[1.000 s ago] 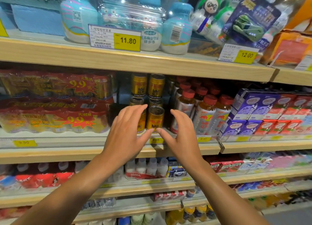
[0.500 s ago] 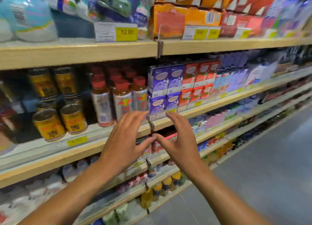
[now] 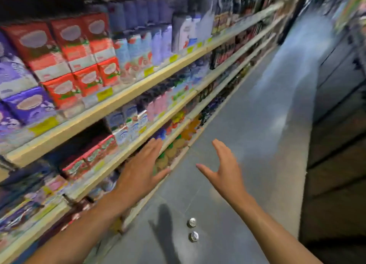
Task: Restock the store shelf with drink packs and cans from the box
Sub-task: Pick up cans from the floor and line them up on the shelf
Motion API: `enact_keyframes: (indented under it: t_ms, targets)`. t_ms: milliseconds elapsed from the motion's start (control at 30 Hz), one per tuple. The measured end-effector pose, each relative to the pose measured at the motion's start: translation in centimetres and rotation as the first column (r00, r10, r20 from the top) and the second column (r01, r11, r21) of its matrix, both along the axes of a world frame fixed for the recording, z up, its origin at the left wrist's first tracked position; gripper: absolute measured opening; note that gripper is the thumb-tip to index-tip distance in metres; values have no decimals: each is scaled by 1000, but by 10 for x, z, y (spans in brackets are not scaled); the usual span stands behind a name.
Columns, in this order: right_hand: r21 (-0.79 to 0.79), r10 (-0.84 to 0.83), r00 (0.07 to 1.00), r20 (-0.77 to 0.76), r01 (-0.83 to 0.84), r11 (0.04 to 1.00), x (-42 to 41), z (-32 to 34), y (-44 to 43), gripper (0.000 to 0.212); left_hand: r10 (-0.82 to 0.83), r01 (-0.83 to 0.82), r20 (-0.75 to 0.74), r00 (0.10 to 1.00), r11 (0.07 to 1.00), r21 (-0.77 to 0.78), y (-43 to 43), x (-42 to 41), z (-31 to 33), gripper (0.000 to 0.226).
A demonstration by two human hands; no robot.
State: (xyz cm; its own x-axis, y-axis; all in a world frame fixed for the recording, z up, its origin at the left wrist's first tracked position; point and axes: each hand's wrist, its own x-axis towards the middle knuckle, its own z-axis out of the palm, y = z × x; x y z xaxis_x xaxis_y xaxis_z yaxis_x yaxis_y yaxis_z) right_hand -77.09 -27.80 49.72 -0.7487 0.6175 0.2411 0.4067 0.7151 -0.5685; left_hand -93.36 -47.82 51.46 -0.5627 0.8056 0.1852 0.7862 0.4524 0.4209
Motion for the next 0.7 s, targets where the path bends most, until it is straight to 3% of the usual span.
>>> enact_keyframes:
  t_ms: [367,533,700]
  targets:
    - [-212,-172,890,422,282,936,72,-190,81,90,-237,309,234,943,885,-349,108,-1,-200,66]
    - [-262,-156,805,572,360,895,85,-324,78,87,-288,482,404,868,686,-546,145,-9,-345,71]
    - [-336,-109,711,694,455,825,93,-482,55,89,-298,528,437,849,503,-684,172,5,-490,65]
